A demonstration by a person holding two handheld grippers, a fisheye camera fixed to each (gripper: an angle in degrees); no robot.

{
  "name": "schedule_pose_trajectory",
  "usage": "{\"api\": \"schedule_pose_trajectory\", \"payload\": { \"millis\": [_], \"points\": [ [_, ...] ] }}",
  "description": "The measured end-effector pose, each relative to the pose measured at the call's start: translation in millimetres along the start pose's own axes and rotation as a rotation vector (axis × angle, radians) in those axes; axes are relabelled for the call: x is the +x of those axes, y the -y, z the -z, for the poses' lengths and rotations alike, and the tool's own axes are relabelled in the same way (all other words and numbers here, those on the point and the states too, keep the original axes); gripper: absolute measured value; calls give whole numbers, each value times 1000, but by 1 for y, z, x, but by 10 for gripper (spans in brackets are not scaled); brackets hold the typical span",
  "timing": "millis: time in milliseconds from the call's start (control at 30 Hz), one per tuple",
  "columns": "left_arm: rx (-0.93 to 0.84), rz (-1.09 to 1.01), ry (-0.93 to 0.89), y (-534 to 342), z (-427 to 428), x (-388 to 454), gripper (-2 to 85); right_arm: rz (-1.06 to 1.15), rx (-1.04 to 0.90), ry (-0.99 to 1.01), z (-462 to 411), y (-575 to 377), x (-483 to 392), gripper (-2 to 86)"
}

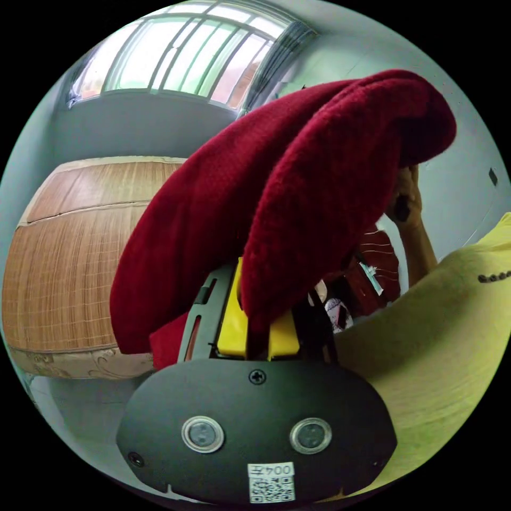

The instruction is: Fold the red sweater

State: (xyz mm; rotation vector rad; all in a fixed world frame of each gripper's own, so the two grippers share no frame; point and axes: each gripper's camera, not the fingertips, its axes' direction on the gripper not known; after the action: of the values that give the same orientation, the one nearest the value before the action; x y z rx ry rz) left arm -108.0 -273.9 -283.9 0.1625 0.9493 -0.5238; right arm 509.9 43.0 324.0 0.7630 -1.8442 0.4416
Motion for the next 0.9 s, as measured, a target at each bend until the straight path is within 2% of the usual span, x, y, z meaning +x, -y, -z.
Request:
{"api": "schedule_pose_trajectory", "payload": {
  "millis": [133, 300, 400, 633, 733, 833, 900],
  "points": [
    [62, 21, 11, -4, 45, -12, 1, 25, -60, 30, -24, 17, 19, 51],
    [266, 172, 19, 0, 127, -38, 1, 66, -113, 87, -59, 49, 55, 51],
    [332, 187, 14, 20, 162, -45, 1, 90, -113, 130, -87, 75, 65, 51],
    [308, 95, 128, 74, 196, -57, 4, 147, -168, 121, -176, 150, 87, 51],
    [261, 190, 155, 83, 185, -111, 9, 71, -220, 55, -243, 168, 134, 52],
    [189, 335, 230, 84, 163, -196, 19, -19, -367, -68, -331, 177, 210, 61],
    [88, 458, 313, 80, 134, -288, 38, -138, -487, -219, -392, 167, 286, 74]
  ]
}}
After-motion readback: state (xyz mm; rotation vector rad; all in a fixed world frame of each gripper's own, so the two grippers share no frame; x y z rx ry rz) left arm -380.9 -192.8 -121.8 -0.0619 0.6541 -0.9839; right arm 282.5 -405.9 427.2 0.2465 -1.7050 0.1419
